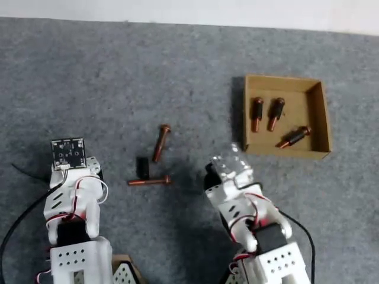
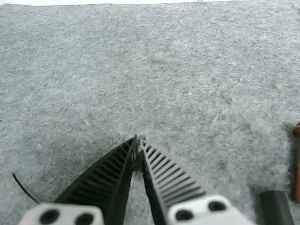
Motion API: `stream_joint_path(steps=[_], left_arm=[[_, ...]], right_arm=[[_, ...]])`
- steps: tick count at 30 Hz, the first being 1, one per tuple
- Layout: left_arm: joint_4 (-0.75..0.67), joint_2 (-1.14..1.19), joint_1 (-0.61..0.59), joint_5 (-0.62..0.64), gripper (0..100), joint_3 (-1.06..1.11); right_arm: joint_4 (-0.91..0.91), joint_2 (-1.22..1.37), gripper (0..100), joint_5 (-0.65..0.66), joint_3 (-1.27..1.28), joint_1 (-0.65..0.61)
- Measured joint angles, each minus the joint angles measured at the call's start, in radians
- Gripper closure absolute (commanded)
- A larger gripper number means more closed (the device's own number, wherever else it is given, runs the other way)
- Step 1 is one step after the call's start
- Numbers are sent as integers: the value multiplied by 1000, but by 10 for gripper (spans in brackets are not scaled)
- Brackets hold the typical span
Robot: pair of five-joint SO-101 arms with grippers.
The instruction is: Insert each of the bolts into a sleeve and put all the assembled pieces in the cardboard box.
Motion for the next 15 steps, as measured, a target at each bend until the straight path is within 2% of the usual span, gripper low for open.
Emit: stream_joint_path(steps=[5,8,15], left_arm=[[0,0,37,-9,995,0],[0,0,63,-9,995,0],[0,0,91,-9,995,0]], right_arm=[[0,-207,994,0,130,92],[0,-310,994,0,184,106],[-44,-331,994,0,216,117]])
